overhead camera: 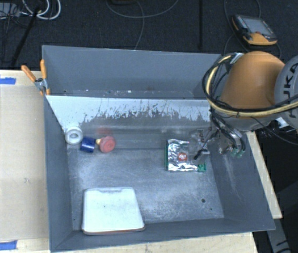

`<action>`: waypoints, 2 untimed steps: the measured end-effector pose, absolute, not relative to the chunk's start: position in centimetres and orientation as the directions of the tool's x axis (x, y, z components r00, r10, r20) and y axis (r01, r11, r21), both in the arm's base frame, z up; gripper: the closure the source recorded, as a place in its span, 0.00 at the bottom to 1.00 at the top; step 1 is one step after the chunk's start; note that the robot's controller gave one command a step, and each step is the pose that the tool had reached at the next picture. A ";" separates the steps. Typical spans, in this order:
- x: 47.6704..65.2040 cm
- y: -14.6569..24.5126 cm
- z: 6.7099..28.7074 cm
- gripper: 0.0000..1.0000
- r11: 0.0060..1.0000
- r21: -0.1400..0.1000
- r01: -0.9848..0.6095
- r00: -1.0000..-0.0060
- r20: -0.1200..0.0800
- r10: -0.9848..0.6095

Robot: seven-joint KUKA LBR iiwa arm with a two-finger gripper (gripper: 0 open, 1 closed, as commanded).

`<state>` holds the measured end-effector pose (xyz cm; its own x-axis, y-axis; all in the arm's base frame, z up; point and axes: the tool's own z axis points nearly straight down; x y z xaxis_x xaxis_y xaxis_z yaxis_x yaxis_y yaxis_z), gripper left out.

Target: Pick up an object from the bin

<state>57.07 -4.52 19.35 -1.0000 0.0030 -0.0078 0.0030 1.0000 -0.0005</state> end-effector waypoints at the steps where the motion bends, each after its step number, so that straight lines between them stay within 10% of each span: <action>1: 57.0 -4.5 18.9 0.00 1.000 0.000 0.002 -1.000 -0.001 0.002; 2: 58.7 -5.3 8.5 0.00 0.964 0.000 0.267 -0.964 0.005 0.267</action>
Offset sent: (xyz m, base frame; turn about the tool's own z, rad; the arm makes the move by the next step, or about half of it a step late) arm 0.0000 0.0000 0.0000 0.0000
